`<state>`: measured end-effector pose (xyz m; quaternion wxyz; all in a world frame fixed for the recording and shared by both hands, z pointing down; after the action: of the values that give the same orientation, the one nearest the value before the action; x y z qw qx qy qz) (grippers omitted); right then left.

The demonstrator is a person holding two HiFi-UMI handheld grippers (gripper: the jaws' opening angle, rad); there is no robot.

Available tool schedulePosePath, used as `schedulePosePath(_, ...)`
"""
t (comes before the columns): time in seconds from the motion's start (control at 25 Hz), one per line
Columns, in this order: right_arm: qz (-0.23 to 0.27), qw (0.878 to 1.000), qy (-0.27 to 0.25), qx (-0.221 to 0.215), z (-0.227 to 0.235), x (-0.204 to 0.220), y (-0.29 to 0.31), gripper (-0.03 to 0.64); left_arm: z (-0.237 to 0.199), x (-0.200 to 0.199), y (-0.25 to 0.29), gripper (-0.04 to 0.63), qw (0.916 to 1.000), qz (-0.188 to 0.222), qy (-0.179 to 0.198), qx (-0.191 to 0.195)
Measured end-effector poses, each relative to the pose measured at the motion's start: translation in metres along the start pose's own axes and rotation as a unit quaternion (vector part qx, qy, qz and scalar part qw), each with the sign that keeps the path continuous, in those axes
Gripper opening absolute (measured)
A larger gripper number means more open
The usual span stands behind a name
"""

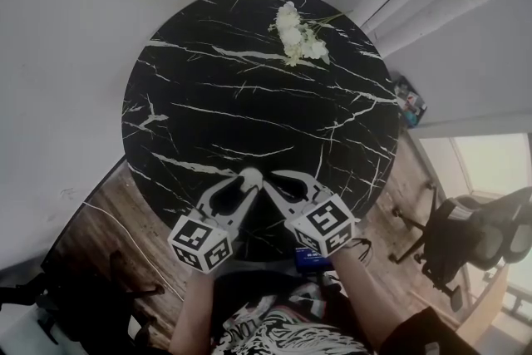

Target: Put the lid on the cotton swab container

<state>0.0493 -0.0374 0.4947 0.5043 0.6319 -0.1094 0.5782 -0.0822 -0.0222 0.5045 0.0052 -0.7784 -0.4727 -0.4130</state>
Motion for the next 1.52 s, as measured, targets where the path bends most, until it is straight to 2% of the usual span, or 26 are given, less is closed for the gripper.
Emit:
schedulePosePath(0.36, 0.009, 1.000, 0.009, -0.023, -0.005, 0.001, 0.004, 0.021, -0.002, 0.000, -0.001, 0.140, 0.9998, 0.008, -0.017, 0.005)
schedulePosePath(0.96, -0.012, 1.000, 0.011, -0.022, -0.002, 0.010, 0.010, 0.052, -0.006, -0.002, 0.000, 0.140, 0.9996, 0.017, -0.022, -0.002)
schedulePosePath(1.52, -0.009, 0.999, 0.016, -0.026, 0.002, 0.014, 0.011, 0.069, -0.009, -0.003, 0.001, 0.140, 0.9994, 0.024, -0.020, -0.015)
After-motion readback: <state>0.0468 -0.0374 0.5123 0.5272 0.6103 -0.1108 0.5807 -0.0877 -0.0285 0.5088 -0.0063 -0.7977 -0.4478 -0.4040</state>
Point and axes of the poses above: the fingertips, and each gripper's own axes: y forward along the fingers, z to its right, x out of its underside, the point moved 7 cm from there along -y, backward along the fingers, and after that the axes turned 10 degrees about -y, right-handed, at the moved point
